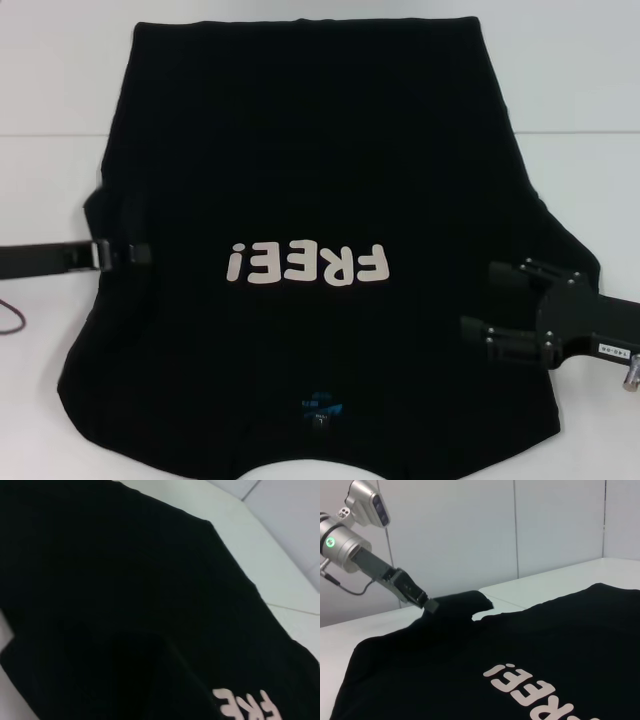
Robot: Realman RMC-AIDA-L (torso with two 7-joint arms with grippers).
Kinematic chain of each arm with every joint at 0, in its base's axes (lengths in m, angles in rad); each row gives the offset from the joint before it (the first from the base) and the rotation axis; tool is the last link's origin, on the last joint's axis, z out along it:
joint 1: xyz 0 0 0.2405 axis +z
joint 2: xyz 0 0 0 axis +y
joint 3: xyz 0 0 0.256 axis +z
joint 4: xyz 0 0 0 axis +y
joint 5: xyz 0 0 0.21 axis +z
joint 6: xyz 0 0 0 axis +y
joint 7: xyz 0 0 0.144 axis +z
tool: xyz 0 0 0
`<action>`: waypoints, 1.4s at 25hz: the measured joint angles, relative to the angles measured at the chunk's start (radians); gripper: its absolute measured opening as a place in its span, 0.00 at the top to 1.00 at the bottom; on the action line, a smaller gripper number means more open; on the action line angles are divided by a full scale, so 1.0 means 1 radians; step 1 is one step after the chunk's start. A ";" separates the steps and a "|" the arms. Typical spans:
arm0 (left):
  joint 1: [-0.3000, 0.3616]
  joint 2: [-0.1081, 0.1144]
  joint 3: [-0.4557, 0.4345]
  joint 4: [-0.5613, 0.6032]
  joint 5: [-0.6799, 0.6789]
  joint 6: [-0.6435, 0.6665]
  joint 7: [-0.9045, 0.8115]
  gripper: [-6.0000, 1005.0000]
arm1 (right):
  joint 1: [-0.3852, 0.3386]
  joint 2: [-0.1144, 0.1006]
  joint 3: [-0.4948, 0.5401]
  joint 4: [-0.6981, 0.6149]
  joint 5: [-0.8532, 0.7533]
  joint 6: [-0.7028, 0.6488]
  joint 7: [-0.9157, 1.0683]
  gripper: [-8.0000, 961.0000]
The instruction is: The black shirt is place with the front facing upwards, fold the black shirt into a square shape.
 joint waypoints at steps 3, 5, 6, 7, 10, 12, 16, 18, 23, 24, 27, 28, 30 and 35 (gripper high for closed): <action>-0.001 -0.003 0.000 -0.029 -0.009 0.002 0.017 0.91 | 0.000 0.000 0.000 0.000 0.000 0.001 0.000 0.05; -0.010 0.009 -0.001 -0.074 -0.038 0.046 0.061 0.90 | 0.000 0.000 0.000 0.000 0.000 0.002 -0.001 0.05; -0.014 0.016 -0.002 -0.095 -0.059 0.075 0.091 0.89 | 0.000 0.000 0.000 0.000 0.000 0.003 -0.001 0.05; -0.019 0.024 -0.004 -0.122 -0.085 0.116 0.135 0.88 | 0.000 0.000 0.000 0.000 0.000 0.003 -0.001 0.05; -0.015 0.034 -0.012 -0.155 -0.150 0.205 0.248 0.86 | 0.000 -0.001 0.008 0.000 0.000 0.004 0.003 0.05; 0.000 0.035 -0.015 -0.159 -0.183 0.237 0.320 0.85 | 0.000 -0.001 0.027 -0.004 0.000 0.002 0.030 0.05; 0.033 0.031 -0.015 -0.159 -0.205 0.332 0.530 0.69 | 0.006 -0.011 0.058 -0.063 -0.009 0.006 0.257 0.05; 0.047 0.025 -0.015 -0.163 -0.206 0.379 0.621 0.62 | 0.015 -0.031 0.050 -0.133 -0.042 0.012 0.460 0.05; 0.073 0.009 -0.012 -0.178 -0.205 0.427 0.760 0.42 | 0.061 -0.115 0.043 -0.287 -0.242 -0.011 0.992 0.05; 0.077 0.007 -0.010 -0.180 -0.205 0.427 0.770 0.31 | 0.074 -0.131 0.043 -0.308 -0.293 -0.022 1.089 0.05; 0.087 0.004 -0.002 -0.184 -0.195 0.419 0.793 0.17 | 0.109 -0.162 0.045 -0.371 -0.440 -0.041 1.320 0.05; 0.088 0.003 0.000 -0.184 -0.188 0.416 0.799 0.15 | 0.119 -0.165 0.045 -0.389 -0.488 -0.047 1.385 0.06; 0.090 0.002 0.000 -0.184 -0.169 0.405 0.806 0.13 | 0.145 -0.163 0.042 -0.404 -0.575 -0.051 1.455 0.06; 0.100 0.002 -0.002 -0.185 -0.154 0.391 0.817 0.06 | 0.200 -0.148 0.037 -0.350 -0.694 -0.011 1.494 0.06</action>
